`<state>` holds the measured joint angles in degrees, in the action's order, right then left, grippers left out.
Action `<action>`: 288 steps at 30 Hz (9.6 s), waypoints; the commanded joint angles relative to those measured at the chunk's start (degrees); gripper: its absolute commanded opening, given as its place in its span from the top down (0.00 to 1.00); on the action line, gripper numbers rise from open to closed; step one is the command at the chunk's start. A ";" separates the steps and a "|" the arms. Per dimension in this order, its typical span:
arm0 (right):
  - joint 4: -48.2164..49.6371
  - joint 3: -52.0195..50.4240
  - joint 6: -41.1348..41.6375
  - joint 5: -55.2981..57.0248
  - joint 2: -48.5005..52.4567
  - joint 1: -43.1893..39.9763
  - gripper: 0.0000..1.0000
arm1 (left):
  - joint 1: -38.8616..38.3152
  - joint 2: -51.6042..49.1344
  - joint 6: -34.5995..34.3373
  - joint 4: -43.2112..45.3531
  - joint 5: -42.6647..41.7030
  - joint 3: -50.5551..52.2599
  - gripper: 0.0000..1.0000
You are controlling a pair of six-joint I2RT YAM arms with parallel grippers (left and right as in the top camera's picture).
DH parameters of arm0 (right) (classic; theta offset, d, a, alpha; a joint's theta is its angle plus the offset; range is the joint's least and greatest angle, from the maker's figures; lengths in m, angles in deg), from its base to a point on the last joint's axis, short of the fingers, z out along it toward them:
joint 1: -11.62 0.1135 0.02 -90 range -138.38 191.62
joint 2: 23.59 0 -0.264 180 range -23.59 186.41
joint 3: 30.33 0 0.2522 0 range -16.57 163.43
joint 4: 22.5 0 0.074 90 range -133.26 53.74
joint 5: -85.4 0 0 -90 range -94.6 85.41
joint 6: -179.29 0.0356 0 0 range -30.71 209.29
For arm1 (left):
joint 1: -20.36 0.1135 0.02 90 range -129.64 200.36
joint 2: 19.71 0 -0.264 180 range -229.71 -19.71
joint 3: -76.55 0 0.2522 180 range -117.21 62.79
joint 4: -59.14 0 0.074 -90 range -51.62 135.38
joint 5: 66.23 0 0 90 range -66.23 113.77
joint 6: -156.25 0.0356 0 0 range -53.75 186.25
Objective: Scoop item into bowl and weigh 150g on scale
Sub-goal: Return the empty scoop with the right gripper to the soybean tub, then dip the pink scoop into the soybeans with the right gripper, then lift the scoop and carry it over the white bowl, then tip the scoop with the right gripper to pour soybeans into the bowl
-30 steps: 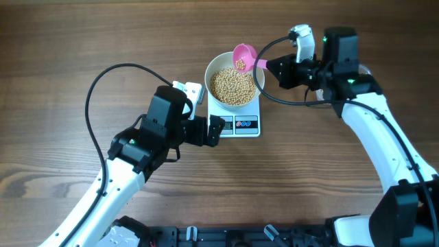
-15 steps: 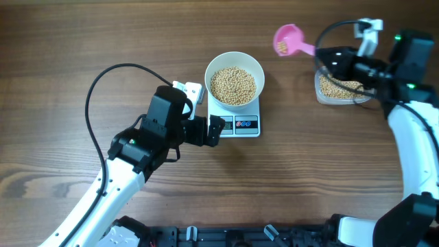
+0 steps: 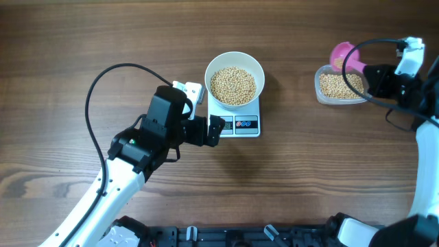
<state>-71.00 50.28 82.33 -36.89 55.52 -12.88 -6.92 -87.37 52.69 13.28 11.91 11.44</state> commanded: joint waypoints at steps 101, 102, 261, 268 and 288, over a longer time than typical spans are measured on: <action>-5.20 0.31 -18.21 21.31 6.49 8.98 0.95 | -0.31 0.48 1.16 0.17 0.57 0.02 0.00; -5.14 0.33 -18.47 21.31 6.49 8.98 0.96 | -0.31 0.48 1.16 0.17 0.57 0.02 0.00; 11.72 0.31 -24.09 9.81 4.31 41.90 0.96 | -0.31 0.48 1.16 0.15 0.57 0.02 0.00; 12.41 0.31 -24.35 9.86 4.44 41.88 0.96 | -0.31 0.48 1.16 0.15 0.57 0.02 0.00; 15.02 0.31 -22.80 10.19 5.53 41.88 0.96 | -0.31 0.48 1.16 0.15 0.57 0.02 0.00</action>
<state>-56.75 50.28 59.01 -27.16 59.81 28.83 -6.92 -87.37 52.69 13.30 11.91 11.44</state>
